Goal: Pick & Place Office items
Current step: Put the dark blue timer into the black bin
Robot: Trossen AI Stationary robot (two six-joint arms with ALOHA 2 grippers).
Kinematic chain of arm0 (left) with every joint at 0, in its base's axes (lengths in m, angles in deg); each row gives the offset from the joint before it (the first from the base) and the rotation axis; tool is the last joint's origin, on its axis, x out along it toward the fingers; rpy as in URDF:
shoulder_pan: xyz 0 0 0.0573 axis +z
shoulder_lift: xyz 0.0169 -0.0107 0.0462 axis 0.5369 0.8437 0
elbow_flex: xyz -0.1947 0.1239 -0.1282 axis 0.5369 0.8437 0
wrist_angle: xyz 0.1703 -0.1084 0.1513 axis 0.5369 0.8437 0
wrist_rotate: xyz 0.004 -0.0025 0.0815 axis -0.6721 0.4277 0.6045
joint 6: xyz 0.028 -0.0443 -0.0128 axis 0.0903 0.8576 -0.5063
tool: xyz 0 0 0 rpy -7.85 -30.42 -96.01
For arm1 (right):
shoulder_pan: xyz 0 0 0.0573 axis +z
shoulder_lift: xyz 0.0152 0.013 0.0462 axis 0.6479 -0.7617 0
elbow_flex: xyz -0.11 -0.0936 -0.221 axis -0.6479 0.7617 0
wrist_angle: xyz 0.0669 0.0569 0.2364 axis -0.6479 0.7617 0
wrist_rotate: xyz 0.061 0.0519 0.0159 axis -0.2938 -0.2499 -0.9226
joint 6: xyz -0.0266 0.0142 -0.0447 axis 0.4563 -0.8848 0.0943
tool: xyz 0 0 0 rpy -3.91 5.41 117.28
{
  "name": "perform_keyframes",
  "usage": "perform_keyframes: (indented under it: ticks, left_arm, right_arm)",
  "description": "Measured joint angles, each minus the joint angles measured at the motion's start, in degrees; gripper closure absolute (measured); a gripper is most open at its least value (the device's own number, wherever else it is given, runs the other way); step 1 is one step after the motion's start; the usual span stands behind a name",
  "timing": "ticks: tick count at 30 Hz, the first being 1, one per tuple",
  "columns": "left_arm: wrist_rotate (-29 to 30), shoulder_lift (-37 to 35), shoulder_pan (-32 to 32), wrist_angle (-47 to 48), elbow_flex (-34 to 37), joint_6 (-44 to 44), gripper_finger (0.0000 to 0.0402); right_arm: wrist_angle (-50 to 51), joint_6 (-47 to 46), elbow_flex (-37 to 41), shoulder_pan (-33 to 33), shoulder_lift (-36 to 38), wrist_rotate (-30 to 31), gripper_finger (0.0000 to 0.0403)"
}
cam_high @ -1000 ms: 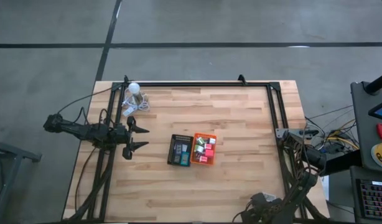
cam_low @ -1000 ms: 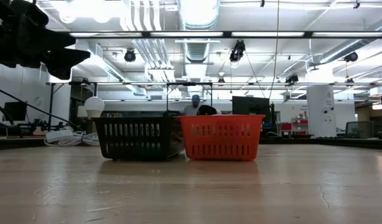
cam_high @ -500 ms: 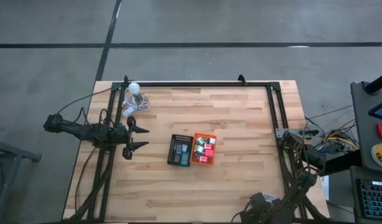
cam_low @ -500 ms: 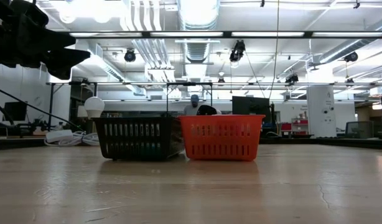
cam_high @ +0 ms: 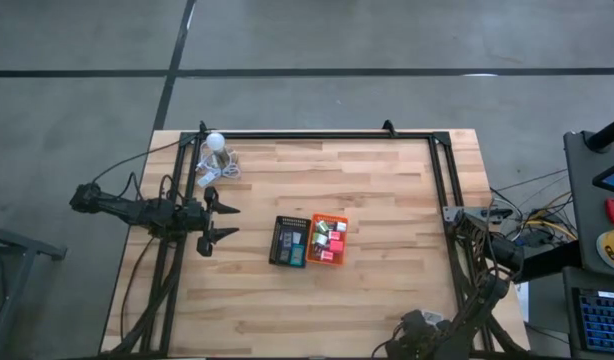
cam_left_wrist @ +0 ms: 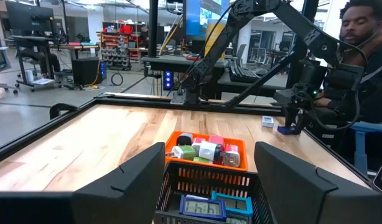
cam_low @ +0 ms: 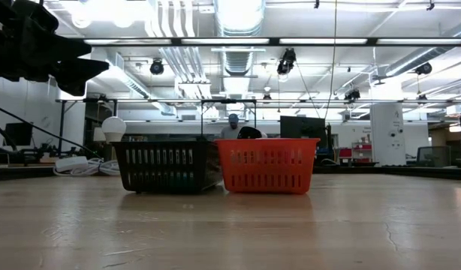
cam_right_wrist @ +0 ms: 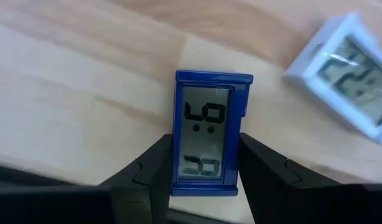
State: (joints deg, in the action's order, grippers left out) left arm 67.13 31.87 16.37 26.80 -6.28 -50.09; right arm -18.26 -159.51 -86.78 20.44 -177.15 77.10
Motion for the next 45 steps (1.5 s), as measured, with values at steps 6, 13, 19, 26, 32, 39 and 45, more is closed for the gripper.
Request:
perform_keyframes:
  ticks: [6, 13, 19, 26, 32, 39, 45]
  left_arm:
    - [0.0, 0.0, 0.0, 0.0, 0.0, 0.0, 0.0149]
    - [0.0, 0.0, 0.0, 0.0, 0.0, 0.0, 0.0149]
    - [0.0, 0.0, 0.0, 0.0, 0.0, 0.0, 0.0149]
    - [0.0, 0.0, 0.0, 0.0, 0.0, 0.0, 0.0149]
    - [0.0, 0.0, 0.0, 0.0, 0.0, 0.0, 0.0149]
    - [0.0, 0.0, 0.0, 0.0, 0.0, 0.0, 0.0149]
    - [0.0, 0.0, 0.0, 0.0, 0.0, 0.0, 0.0149]
  right_arm:
    - [-1.2, 0.3, 0.0, -0.5, 1.9, 0.2, 0.0252]
    - [-0.9, 5.0, -0.1, -3.0, 4.9, 0.3, 0.0252]
    - [-0.9, 13.9, -0.1, -7.3, 6.1, 5.0, 0.0249]
    - [-1.2, 30.0, -0.1, -15.0, 7.9, 13.6, 0.0249]
    - [-2.6, 45.5, -0.1, -23.3, 9.5, 15.5, 0.0249]
    - [-8.6, 64.7, -0.1, -33.0, 10.7, 18.1, 0.0245]
    - [-17.6, 78.9, -0.1, -39.4, 11.5, 18.4, 0.0250]
